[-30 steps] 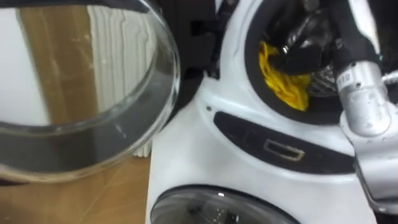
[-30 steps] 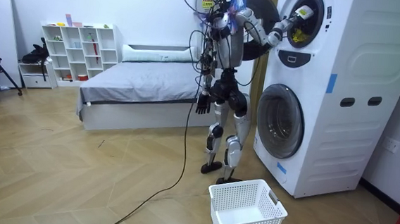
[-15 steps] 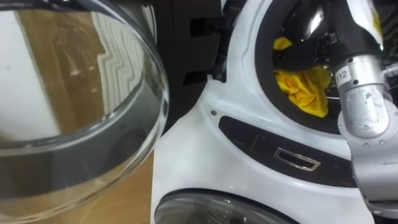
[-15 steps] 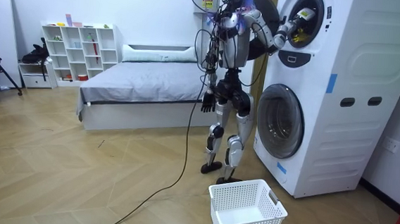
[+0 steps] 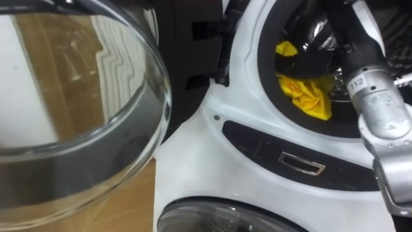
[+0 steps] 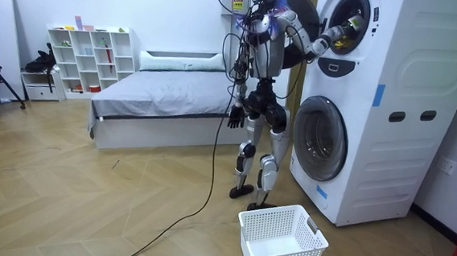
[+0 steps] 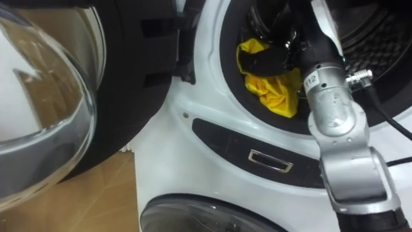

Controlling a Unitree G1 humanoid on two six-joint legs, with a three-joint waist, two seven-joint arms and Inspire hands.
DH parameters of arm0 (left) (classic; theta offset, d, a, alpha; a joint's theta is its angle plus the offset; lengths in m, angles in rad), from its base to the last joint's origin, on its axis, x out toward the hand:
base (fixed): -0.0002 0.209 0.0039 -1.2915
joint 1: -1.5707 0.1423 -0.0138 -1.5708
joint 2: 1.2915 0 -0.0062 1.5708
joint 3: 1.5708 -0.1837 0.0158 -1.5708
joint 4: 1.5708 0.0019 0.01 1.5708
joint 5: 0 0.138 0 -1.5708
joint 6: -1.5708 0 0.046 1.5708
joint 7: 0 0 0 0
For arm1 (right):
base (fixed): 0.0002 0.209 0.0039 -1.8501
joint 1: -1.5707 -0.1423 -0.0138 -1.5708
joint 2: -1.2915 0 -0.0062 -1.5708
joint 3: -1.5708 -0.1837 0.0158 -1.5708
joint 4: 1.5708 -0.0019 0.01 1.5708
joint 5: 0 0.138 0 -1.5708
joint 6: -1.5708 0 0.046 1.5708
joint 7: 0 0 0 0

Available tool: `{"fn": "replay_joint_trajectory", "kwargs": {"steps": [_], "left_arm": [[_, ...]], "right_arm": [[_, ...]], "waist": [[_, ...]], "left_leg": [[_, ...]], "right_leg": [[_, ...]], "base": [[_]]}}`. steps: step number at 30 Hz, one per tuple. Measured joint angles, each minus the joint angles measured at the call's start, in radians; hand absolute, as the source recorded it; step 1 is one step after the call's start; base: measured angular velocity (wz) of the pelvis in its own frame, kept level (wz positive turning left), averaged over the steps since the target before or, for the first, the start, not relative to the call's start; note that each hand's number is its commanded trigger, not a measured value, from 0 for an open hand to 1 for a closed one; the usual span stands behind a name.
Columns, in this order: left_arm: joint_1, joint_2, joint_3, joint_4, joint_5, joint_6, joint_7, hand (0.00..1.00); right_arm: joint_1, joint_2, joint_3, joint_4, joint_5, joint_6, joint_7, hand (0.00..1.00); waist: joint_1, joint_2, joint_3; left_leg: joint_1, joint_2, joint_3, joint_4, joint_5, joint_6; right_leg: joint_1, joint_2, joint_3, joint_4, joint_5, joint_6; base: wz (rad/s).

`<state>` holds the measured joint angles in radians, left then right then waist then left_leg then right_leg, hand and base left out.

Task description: Pick clothes from washing machine

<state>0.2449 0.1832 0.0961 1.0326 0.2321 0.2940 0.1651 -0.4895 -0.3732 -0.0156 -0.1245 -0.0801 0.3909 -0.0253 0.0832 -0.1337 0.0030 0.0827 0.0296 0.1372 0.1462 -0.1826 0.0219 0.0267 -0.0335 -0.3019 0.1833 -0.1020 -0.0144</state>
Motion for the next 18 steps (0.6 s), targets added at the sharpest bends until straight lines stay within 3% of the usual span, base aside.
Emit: {"fn": "replay_joint_trajectory", "kwargs": {"steps": [7, 10, 14, 18], "left_arm": [[0.009, -0.007, 0.002, 0.002, -0.005, 0.006, 0.0, 0.0], [0.004, -0.008, 0.02, 0.0, -0.004, 0.006, 0.0, 0.0], [0.008, -0.006, 0.021, -0.006, -0.005, 0.006, 0.0, 0.0], [0.009, -0.006, 0.02, -0.013, -0.046, 0.007, 0.001, 0.0]], "right_arm": [[0.047, -0.008, -0.019, 0.076, 0.229, -0.01, 0.041, 0.0], [0.063, -0.011, -0.024, 0.082, 0.317, -0.012, 0.075, 0.0], [0.087, -0.019, -0.035, 0.103, 0.384, -0.041, 0.128, 0.0], [0.089, -0.022, -0.047, 0.146, 0.41, -0.063, 0.172, 0.0]], "waist": [[-0.025, 0.006, 0.0009], [-0.047, 0.002, -0.0021], [-0.05, -0.002, -0.0122], [-0.05, -0.004, -0.0136]], "left_leg": [[0.0, 0.0, -0.001, -0.001, -0.001, 0.0], [-0.005, 0.0, -0.005, 0.005, -0.003, -0.001], [0.002, 0.002, -0.003, 0.006, -0.006, -0.001], [0.019, 0.004, -0.004, 0.009, -0.014, 0.001]], "right_leg": [[0.011, 0.0, 0.003, -0.009, 0.0, 0.0], [0.014, 0.0, -0.001, -0.015, 0.0, 0.0], [0.021, 0.003, -0.001, -0.016, 0.0, 0.0], [0.039, 0.004, 0.0, -0.017, 0.0, 0.0]], "base": [[0.0], [0.06], [0.01], [0.0]]}}
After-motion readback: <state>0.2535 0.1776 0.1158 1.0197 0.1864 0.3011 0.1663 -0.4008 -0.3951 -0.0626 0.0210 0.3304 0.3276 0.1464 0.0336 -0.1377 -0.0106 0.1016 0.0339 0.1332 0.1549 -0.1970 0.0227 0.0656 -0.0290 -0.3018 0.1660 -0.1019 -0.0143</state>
